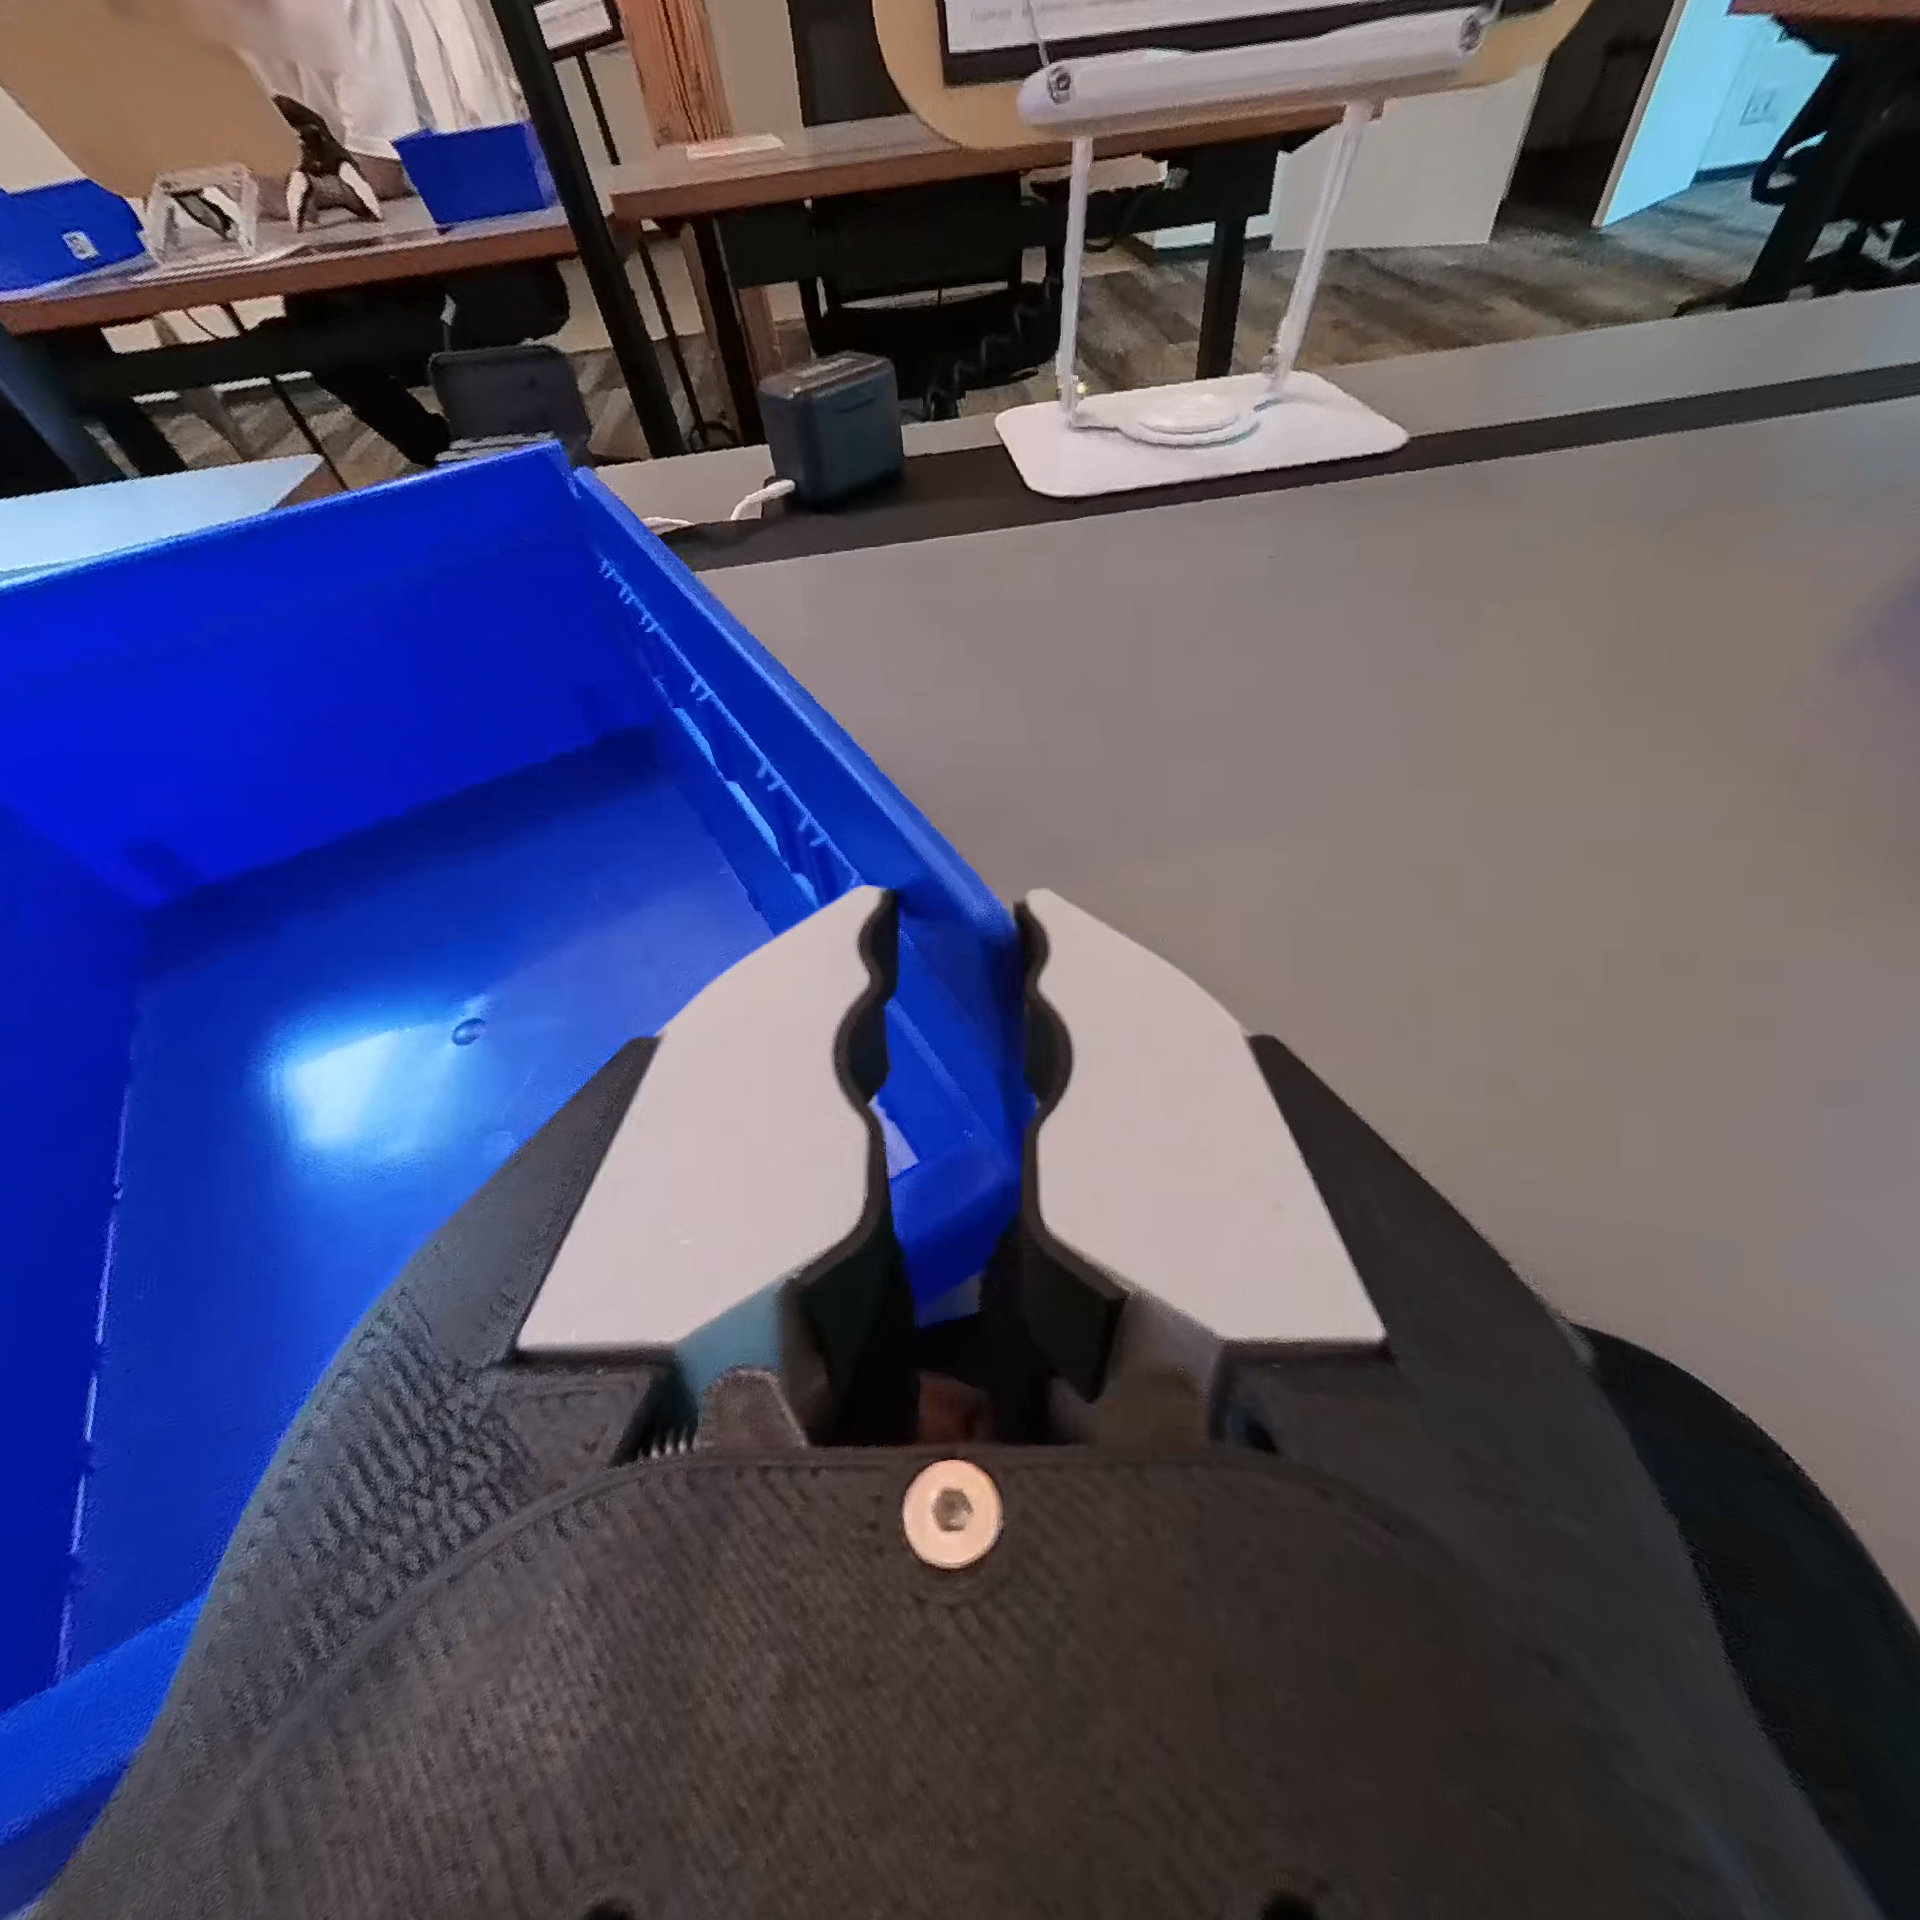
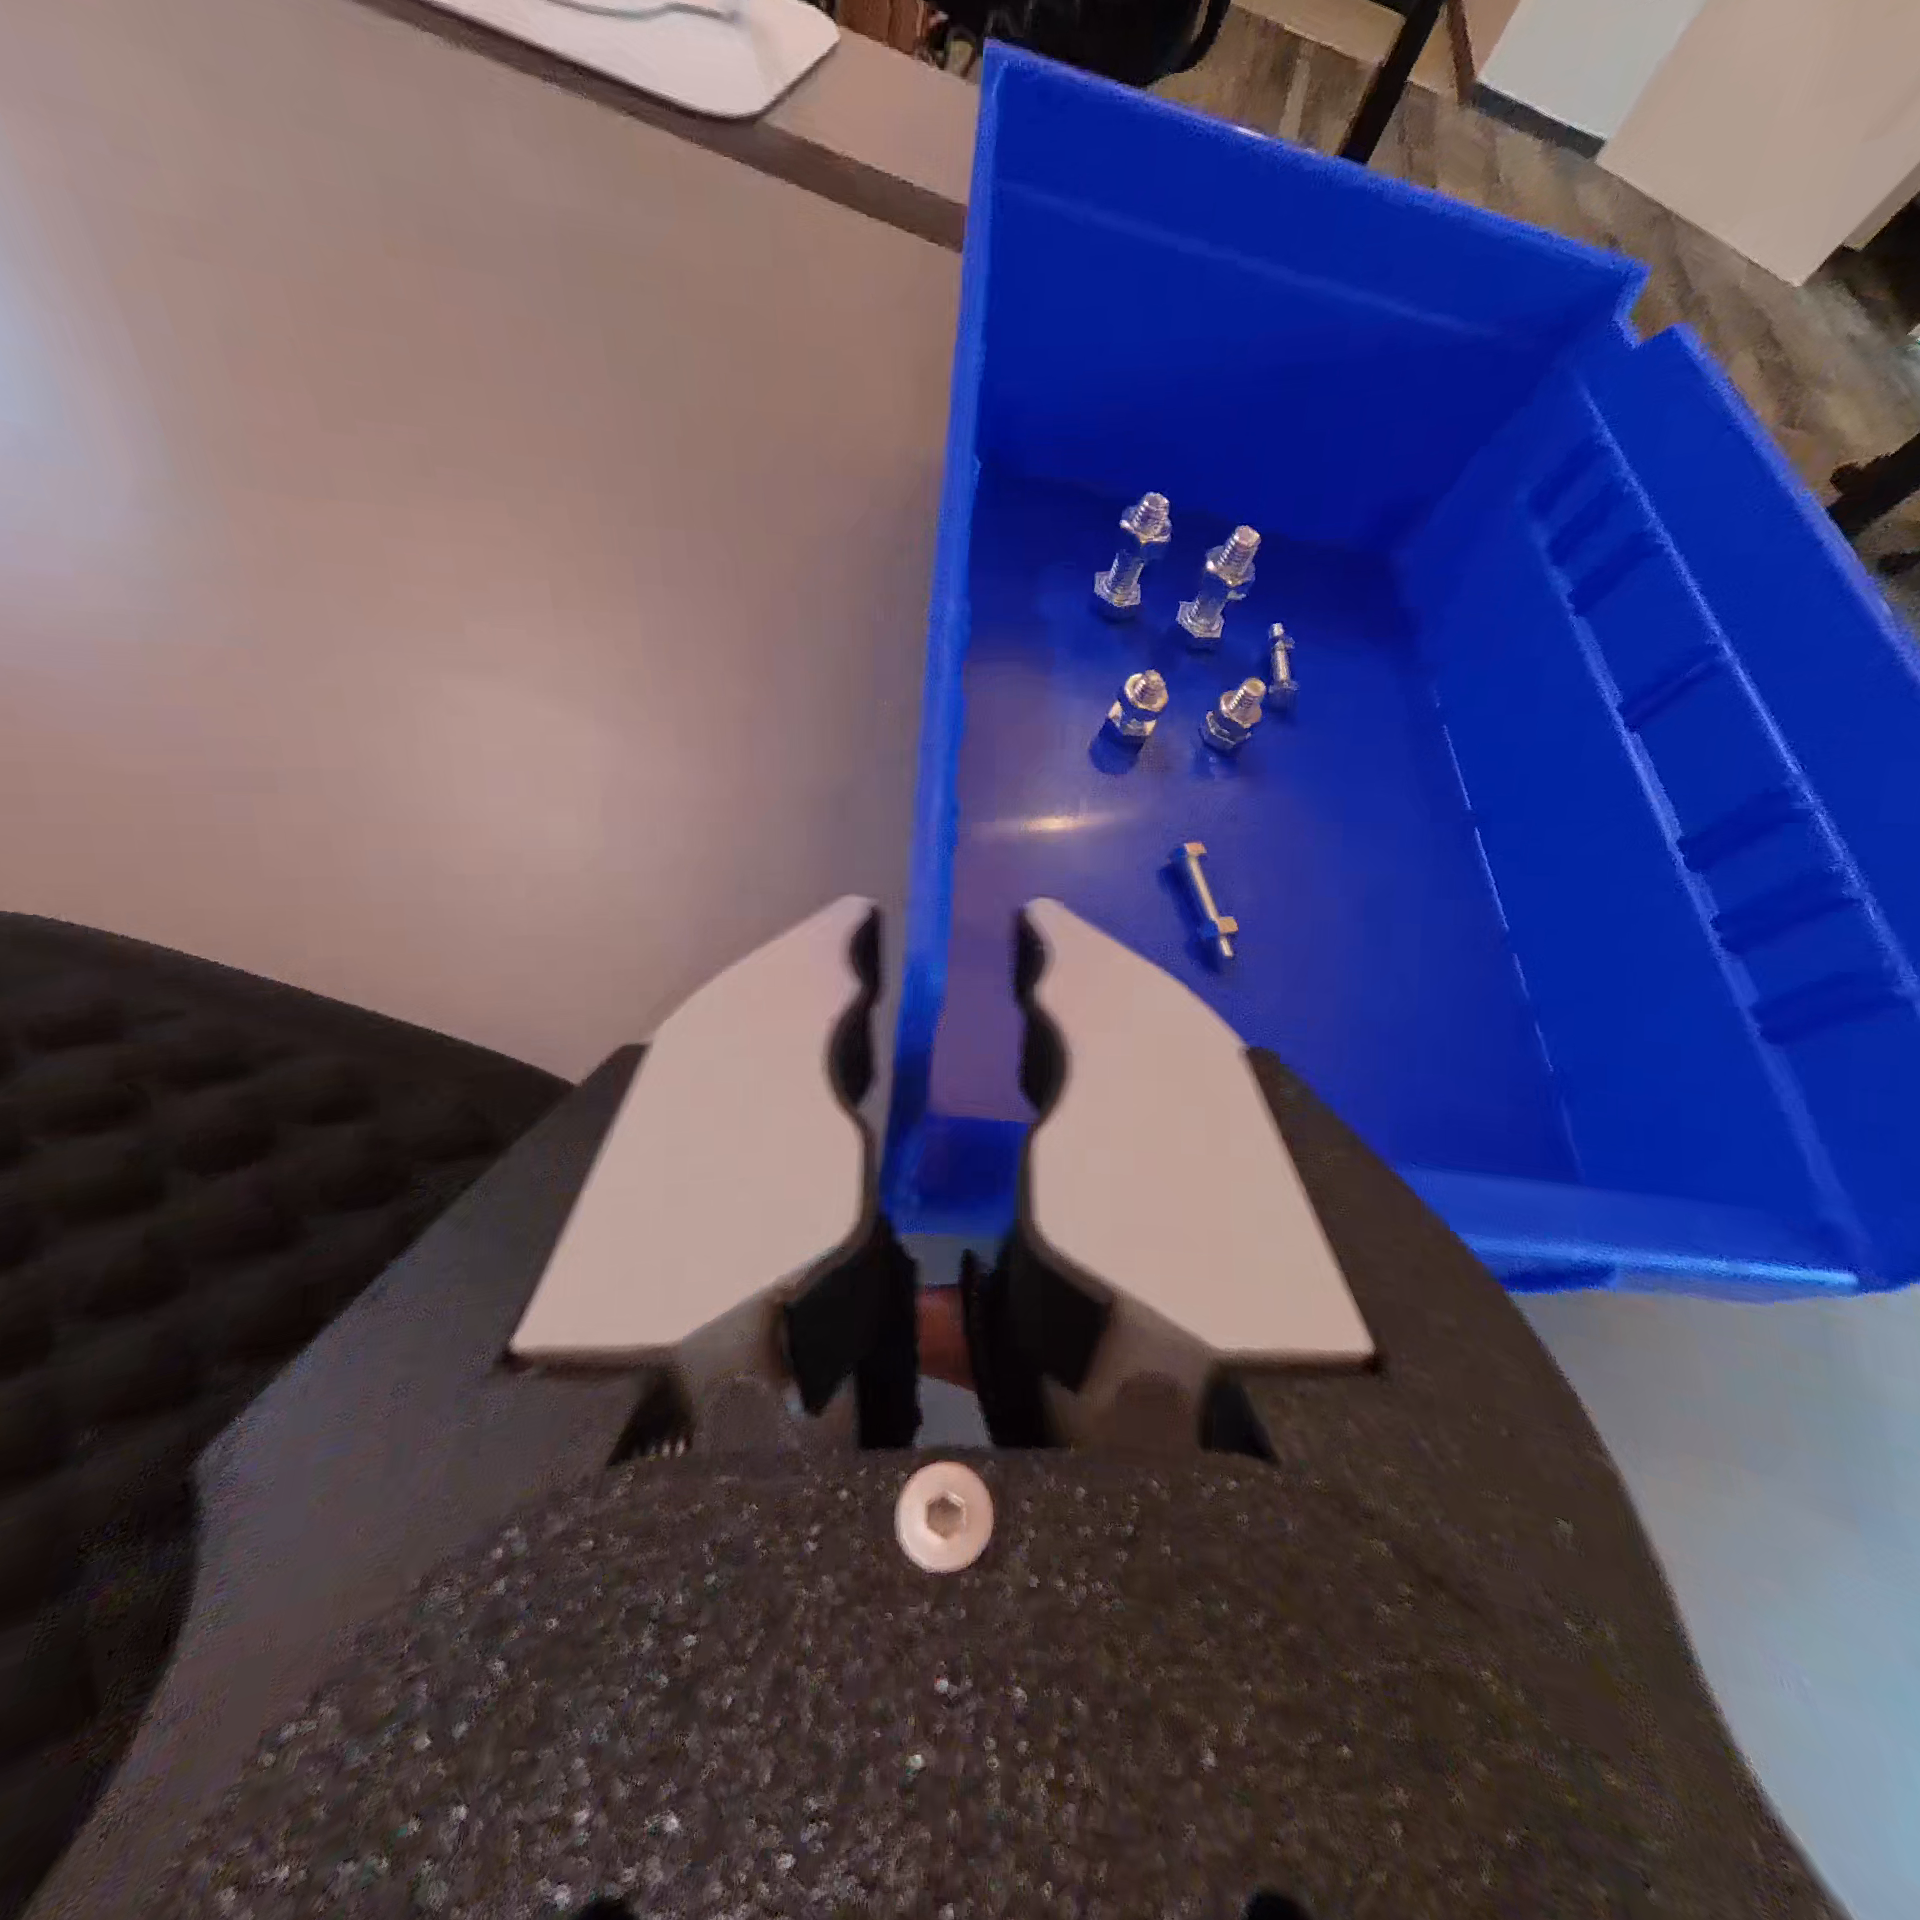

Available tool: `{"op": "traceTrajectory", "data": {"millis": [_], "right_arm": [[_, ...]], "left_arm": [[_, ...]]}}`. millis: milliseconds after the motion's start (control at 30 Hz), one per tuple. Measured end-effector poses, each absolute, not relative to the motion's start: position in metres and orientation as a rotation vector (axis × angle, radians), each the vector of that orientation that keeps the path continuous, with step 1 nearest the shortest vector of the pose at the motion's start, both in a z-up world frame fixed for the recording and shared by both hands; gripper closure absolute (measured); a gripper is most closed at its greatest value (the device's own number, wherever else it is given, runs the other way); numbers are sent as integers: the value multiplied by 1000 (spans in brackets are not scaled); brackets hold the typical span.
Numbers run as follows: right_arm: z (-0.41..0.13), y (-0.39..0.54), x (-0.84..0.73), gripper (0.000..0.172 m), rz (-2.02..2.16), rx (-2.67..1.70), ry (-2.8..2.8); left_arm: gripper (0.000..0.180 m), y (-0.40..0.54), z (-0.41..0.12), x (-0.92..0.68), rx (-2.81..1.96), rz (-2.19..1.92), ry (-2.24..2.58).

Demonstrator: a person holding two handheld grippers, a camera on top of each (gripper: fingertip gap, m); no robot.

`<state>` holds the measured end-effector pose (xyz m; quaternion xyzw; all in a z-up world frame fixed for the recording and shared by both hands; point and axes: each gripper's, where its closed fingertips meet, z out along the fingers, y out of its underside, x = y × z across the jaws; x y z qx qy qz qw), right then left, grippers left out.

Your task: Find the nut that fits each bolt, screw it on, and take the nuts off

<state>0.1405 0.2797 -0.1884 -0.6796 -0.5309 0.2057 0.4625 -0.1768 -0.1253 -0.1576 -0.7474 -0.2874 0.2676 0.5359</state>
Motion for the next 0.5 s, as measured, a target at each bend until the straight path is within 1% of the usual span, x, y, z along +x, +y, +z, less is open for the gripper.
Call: {"op": "traceTrajectory", "data": {"millis": [33, 67, 200, 500], "right_arm": [[-190, 278, 135, 162, 498, -1660, -1312], [-190, 276, 130, 166, 489, -1651, -1298], [-190, 265, 111, 165, 443, -1593, -1336], [-190, 241, 63, 161, 381, -1568, -1381]], "left_arm": [[159, -123, -157, -178, -1785, 638, -663], [159, -121, -158, -178, -1791, 645, -654], [160, -112, -157, -172, -1817, 698, -569], [163, -53, -158, -145, -1847, 528, -358]]}}
